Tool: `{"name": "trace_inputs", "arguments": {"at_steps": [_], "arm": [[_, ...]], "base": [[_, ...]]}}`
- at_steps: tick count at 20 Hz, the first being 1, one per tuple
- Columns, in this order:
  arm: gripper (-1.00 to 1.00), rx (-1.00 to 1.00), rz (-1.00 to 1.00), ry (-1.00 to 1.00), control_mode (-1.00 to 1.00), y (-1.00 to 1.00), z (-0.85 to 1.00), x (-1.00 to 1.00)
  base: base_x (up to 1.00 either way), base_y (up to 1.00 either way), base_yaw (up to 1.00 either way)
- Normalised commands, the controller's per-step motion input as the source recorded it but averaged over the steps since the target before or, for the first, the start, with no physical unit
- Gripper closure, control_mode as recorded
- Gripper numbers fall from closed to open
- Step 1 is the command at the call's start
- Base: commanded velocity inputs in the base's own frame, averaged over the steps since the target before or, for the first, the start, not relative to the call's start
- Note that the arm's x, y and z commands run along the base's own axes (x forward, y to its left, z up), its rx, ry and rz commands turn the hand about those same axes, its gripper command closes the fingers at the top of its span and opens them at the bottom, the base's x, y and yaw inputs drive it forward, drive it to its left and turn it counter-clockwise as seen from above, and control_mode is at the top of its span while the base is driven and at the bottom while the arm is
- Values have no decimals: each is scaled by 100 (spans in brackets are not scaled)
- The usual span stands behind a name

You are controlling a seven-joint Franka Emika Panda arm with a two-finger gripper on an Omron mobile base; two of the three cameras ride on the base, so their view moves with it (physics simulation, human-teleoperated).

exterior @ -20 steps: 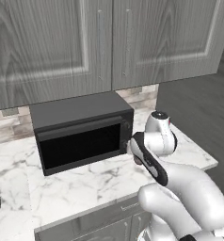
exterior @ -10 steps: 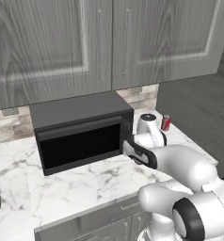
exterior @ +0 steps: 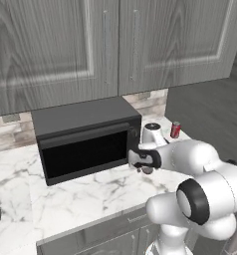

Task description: Place the cucumber and eggplant inside the fridge drawer. Close the drawer after placing the vegetables.

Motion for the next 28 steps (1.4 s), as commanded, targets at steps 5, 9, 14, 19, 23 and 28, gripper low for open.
{"name": "trace_inputs", "arguments": {"at_steps": [5, 9, 14, 19, 23, 28], "arm": [[-100, -1, 13, 3, -100, 0, -29, 9], [100, -2, 9, 0, -100, 0, -43, -4], [100, 0, 5, 0, -100, 0, -11, 0], [100, 0, 1, -3, -100, -8, 28, -35], [100, 0, 0, -10, -100, -11, 67, -72], [100, 0, 0, -15, -100, -13, 88, -79]], "base": [[0, 0, 0], [0, 0, 0], [0, 0, 0], [0, 0, 0], [0, 0, 0], [0, 0, 0]]}}
